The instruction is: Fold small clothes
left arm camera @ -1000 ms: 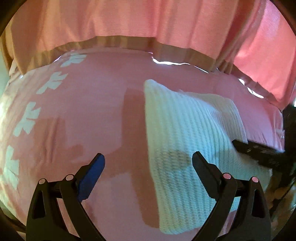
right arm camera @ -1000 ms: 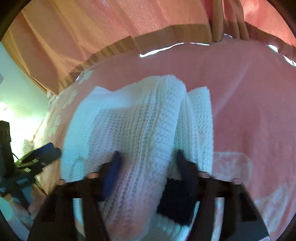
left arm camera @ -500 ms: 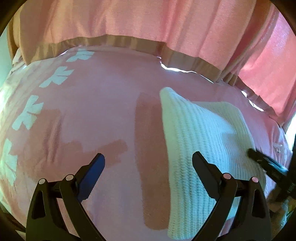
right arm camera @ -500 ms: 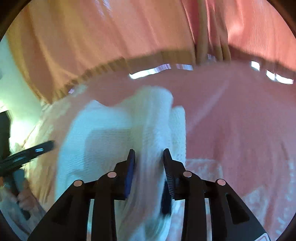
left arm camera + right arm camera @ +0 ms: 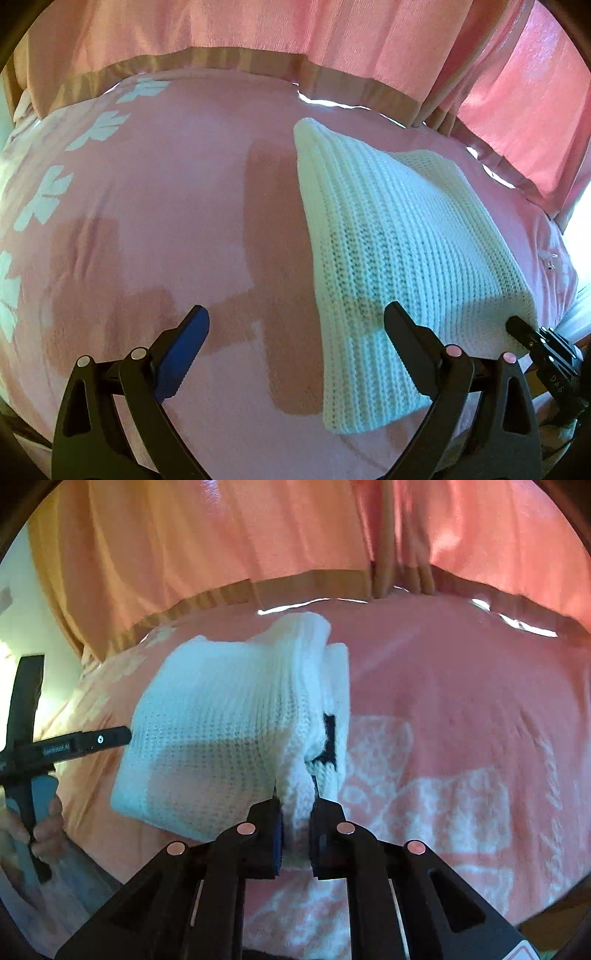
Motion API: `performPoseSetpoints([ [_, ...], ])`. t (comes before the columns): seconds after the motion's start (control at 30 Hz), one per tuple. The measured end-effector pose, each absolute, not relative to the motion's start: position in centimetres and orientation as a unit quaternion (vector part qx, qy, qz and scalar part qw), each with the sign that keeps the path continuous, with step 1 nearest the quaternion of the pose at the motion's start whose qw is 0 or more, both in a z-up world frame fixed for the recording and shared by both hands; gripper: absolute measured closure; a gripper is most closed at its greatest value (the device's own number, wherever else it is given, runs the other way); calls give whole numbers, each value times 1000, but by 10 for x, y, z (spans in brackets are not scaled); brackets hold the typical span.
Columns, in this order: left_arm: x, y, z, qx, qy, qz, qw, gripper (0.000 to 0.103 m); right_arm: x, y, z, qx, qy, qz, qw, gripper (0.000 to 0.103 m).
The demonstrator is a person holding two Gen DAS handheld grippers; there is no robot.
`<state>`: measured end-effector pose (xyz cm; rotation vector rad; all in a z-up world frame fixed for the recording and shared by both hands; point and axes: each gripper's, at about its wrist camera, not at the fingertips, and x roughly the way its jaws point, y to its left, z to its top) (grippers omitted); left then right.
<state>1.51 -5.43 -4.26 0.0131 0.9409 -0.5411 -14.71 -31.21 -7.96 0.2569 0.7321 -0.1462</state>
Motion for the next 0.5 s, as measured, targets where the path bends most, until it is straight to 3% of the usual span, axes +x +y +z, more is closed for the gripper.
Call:
performPoseSetpoints([
  [0.1, 10, -59, -51, 20, 457, -257, 851, 10, -140, -318, -111, 145, 401, -83, 901, 89],
  [0.17, 8, -65, -60, 41, 465, -250, 848, 10, -143, -316, -100, 139, 398, -81, 903, 88],
  [0.3, 3, -63, -54, 45, 452, -243, 857, 10, -170, -317, -63, 167, 320, -76, 930, 85],
  [0.4, -1, -63, -33, 42, 408, -238, 881, 10, -170, -303, -37, 129, 275, -76, 950, 86],
  [0.5, 1, -72, -23, 42, 392, -246, 885, 10, -147, -290, -29, 98, 279, -56, 954, 88],
])
